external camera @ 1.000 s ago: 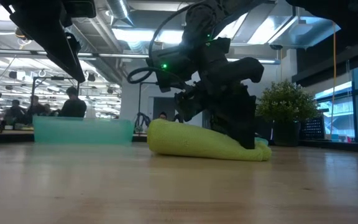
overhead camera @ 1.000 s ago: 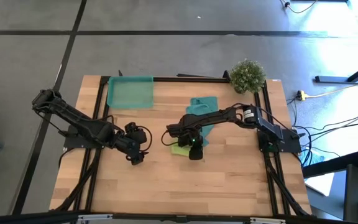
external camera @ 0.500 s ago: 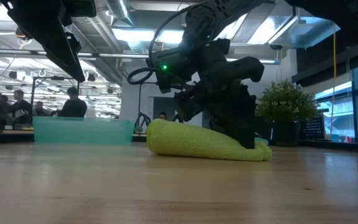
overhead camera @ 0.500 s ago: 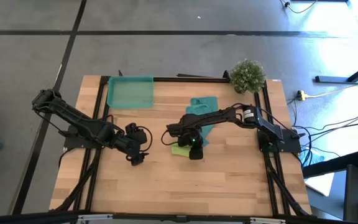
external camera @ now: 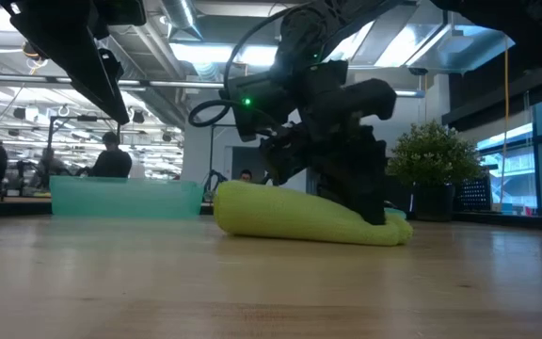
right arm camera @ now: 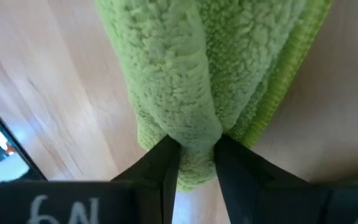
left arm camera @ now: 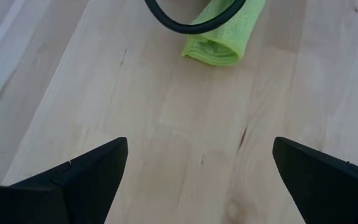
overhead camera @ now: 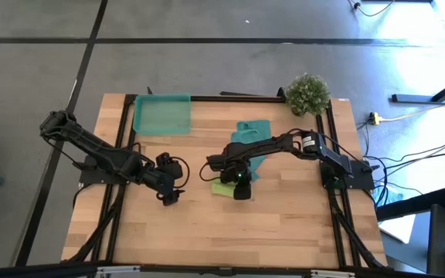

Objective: Roll microfiber towels into tight, uniform cylinder then place into a basket
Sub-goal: Roll the green microfiber cloth

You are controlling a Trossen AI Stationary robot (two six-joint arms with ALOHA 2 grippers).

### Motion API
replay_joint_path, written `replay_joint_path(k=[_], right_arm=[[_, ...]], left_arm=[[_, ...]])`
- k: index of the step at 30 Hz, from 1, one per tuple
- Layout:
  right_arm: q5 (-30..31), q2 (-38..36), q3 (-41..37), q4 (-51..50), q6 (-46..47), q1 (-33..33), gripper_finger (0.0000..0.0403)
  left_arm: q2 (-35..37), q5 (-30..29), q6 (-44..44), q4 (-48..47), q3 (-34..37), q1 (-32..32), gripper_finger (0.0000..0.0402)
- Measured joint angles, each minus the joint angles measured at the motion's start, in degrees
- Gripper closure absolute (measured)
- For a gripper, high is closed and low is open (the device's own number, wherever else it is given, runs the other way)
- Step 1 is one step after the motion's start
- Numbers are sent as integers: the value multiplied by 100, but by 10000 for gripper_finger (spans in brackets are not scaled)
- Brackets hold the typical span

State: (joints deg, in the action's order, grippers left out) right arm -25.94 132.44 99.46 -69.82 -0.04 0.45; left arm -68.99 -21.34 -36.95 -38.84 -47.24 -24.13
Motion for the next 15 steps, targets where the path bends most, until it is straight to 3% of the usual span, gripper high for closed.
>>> replay_joint_path(k=[15], right_arm=[[124, 10, 232, 89, 203, -50, 299]], left_arm=[[0, 0, 4, 7, 0, 1, 5]])
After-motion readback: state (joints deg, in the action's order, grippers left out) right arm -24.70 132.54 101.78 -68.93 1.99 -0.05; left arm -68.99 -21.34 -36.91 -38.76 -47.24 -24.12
